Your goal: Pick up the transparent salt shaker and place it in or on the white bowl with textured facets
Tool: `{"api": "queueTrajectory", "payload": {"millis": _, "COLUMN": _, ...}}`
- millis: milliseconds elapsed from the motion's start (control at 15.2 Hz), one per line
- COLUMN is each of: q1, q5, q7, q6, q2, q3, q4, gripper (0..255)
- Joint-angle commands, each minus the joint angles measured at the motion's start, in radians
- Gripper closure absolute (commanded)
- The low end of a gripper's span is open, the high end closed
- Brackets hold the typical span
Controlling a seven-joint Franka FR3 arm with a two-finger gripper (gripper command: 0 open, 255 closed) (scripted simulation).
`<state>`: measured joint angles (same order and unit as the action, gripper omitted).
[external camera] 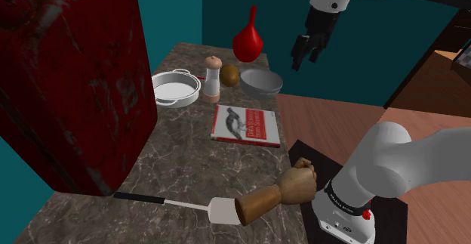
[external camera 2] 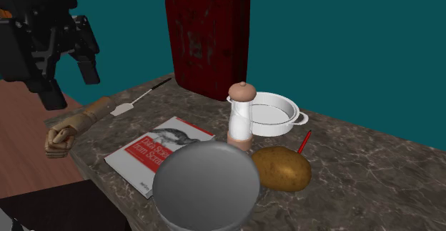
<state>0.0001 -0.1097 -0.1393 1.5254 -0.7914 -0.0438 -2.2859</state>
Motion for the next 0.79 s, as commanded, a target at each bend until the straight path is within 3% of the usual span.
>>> {"api": "queueTrajectory", "payload": {"millis": 0, "q1": 0.000, "q5": 0.000, "q7": 0.000, "q6": 0.000, "q2": 0.000, "q3": 0.000, "q4": 0.000, "gripper": 0}}
{"api": "queueTrajectory", "payload": {"millis": 726, "q1": 0.010, "q5": -0.039, "q7": -0.162, "q6": 0.193, "q2": 0.374, "q3": 0.135, "q4": 0.192, "gripper": 0}}
